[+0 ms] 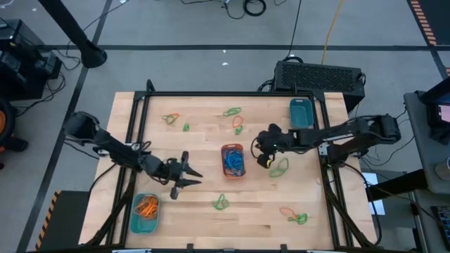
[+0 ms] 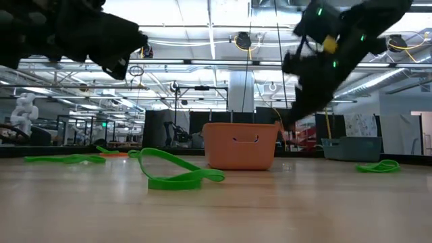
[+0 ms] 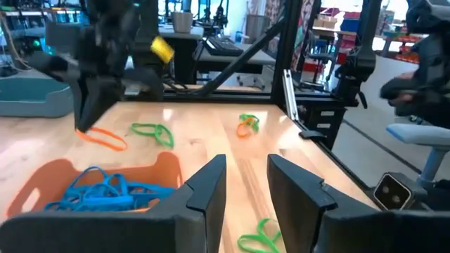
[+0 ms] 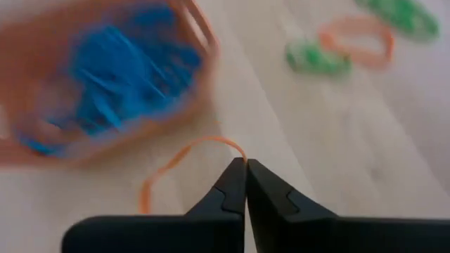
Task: Sort rubber bands into baskets
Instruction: Put the orange rubber band into the green bin, then move the green bin to the bottom left of the table, then put the orange rubber band into the green bin
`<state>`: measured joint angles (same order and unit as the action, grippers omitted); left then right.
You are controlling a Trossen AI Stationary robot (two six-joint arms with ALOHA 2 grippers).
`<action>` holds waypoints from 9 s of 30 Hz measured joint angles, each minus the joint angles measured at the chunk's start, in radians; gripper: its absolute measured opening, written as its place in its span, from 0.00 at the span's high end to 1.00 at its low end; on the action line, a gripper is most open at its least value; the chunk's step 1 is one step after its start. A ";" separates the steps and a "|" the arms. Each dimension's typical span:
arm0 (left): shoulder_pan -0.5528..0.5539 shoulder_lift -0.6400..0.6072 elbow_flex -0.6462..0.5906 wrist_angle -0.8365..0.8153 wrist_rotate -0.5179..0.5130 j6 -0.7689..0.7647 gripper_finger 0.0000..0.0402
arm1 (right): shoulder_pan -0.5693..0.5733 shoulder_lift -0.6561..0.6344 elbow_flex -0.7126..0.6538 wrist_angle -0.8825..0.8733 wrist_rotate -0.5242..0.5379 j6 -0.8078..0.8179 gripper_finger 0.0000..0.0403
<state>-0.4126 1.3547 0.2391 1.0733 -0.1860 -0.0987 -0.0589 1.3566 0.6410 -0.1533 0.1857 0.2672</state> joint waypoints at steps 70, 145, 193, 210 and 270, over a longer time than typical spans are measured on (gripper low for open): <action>0.143 0.620 0.506 0.144 -0.083 -0.357 0.84 | 0.368 0.133 0.070 0.519 0.283 0.035 1.00; -0.603 -0.025 0.505 -1.685 0.340 -1.346 0.80 | 0.395 0.118 0.069 0.453 0.095 -0.006 0.63; 0.013 -0.115 0.506 -1.918 0.398 -0.676 0.77 | 0.392 0.118 0.070 0.390 0.096 -0.011 0.63; -0.298 0.057 0.500 -1.812 0.399 -0.969 0.77 | 0.392 0.118 0.070 0.378 0.096 0.053 0.63; -0.190 0.032 0.491 -0.808 -0.234 0.058 0.77 | 0.798 0.121 0.267 -0.508 -0.158 0.926 0.63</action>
<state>-0.6025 1.3865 0.7300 0.2656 -0.4205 -0.0408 0.7393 1.4780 0.9075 -0.6615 0.0273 1.1930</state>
